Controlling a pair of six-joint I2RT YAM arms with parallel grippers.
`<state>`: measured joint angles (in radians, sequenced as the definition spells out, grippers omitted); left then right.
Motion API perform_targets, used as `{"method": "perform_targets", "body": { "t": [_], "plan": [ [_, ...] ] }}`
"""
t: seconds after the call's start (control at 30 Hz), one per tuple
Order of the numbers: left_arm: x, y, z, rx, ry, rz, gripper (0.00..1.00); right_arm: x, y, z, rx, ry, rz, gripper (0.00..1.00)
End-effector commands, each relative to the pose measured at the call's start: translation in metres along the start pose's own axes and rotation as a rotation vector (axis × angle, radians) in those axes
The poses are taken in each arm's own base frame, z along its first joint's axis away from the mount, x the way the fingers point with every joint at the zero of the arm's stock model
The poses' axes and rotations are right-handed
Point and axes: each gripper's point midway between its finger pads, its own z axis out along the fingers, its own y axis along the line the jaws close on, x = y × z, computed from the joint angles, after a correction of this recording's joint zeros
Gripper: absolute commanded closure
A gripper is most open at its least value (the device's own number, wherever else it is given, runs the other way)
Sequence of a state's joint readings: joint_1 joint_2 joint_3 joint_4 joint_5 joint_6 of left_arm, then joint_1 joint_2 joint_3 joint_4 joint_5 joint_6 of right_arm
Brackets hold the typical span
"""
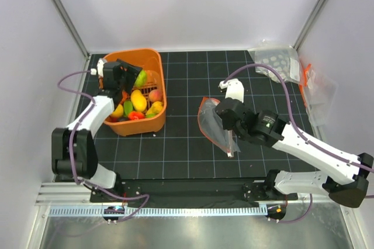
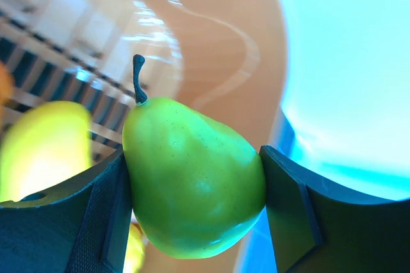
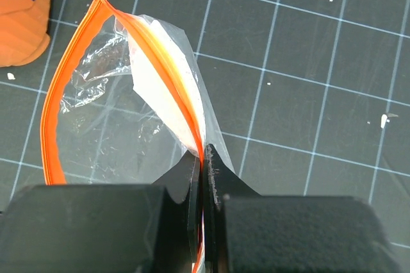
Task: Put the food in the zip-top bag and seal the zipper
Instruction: Pick up the fake fruit from the bin, then place the fake fruit in the zipper food storage bag.
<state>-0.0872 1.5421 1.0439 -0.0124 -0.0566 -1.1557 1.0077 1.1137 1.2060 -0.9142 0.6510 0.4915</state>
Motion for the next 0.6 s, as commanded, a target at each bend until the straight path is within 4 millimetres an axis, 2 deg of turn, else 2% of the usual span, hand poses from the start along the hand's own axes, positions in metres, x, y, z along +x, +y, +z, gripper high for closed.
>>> {"method": "perform_targets", "body": {
  "t": [0.0, 0.03, 0.1, 0.17, 0.2, 0.33, 0.37, 0.4, 0.43, 0.57],
  "plan": [
    [0.007, -0.04, -0.033, 0.167, 0.009, 0.104, 0.64, -0.019, 0.013, -0.002, -0.054, -0.051, 0.035, 0.99],
    [0.019, -0.041, -0.041, 0.19, 0.049, 0.125, 0.65, -0.018, 0.016, 0.0, -0.058, -0.046, 0.034, 0.99],
    [0.025, -0.052, -0.061, 0.237, 0.055, 0.149, 0.65, -0.02, 0.02, 0.001, -0.07, -0.05, 0.041, 0.99],
    [0.04, -0.055, -0.076, 0.267, 0.075, 0.191, 0.65, -0.019, 0.023, 0.004, -0.077, -0.044, 0.042, 0.99],
    [0.04, -0.064, -0.09, 0.307, 0.068, 0.198, 0.65, -0.02, 0.026, 0.005, -0.085, -0.047, 0.046, 0.99],
    [0.067, -0.069, -0.122, 0.381, 0.117, 0.227, 0.65, -0.018, 0.032, 0.009, -0.096, -0.036, 0.042, 0.99],
    [0.076, -0.075, -0.131, 0.415, 0.136, 0.24, 0.65, -0.016, 0.035, 0.011, -0.1, -0.025, 0.038, 0.99],
    [0.077, -0.081, -0.144, 0.448, 0.135, 0.241, 0.65, -0.016, 0.037, 0.013, -0.104, -0.023, 0.039, 0.99],
    [0.089, -0.08, -0.151, 0.467, 0.16, 0.254, 0.65, -0.015, 0.039, 0.014, -0.108, -0.018, 0.037, 0.99],
    [0.113, -0.082, -0.181, 0.546, 0.204, 0.266, 0.65, -0.011, 0.047, 0.021, -0.118, -0.001, 0.038, 0.99]
  ]
}}
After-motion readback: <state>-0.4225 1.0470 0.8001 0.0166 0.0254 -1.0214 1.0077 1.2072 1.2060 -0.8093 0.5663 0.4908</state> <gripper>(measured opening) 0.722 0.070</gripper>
